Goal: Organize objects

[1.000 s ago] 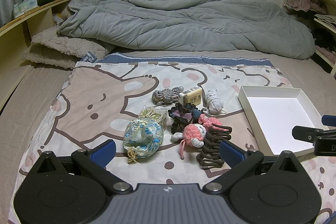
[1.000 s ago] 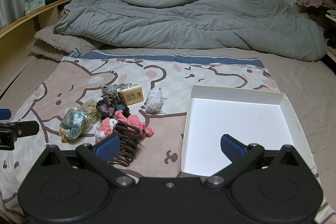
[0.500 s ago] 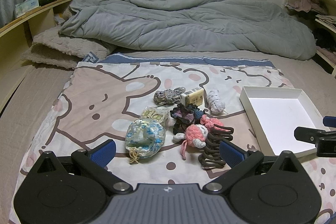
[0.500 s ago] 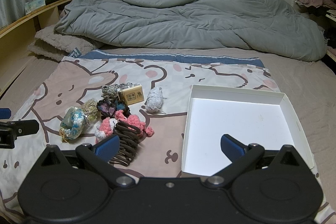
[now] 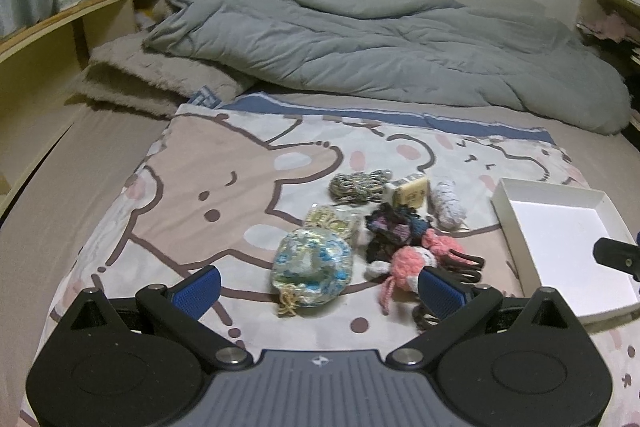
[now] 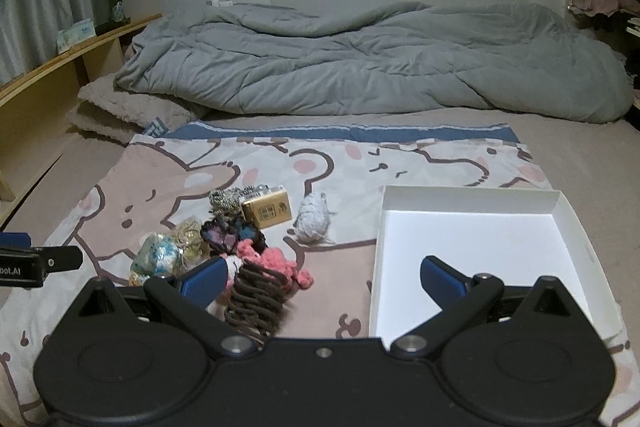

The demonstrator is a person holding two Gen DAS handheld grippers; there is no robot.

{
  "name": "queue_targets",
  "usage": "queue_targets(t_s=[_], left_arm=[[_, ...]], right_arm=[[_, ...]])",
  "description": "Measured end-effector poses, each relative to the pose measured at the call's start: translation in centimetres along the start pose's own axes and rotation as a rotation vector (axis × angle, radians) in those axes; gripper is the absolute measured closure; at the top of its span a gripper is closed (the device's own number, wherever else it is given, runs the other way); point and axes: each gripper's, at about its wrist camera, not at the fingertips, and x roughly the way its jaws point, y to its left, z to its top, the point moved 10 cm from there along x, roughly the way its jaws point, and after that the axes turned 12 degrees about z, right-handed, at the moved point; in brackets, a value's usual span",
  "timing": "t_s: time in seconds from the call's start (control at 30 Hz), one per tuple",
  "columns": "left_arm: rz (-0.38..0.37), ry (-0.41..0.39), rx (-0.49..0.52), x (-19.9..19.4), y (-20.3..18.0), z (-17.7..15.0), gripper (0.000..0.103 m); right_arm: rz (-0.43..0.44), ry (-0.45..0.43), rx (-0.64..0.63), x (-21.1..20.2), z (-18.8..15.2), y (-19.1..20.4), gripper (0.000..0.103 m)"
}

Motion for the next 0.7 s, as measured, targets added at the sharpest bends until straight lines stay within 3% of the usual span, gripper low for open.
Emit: queue_targets(t_s=[0.33, 0.7], left_arm=[[0.055, 0.001, -0.009, 3.0, 2.3, 0.6, 0.0], [0.043, 0.047, -0.026, 7.4, 1.7, 1.4, 0.0]], right_arm=[[0.021, 0.028, -0.042, 3.6, 1.1, 0.5, 0.0], [0.035, 0.072, -0.063, 9.1, 2.2, -0.3, 0.0]])
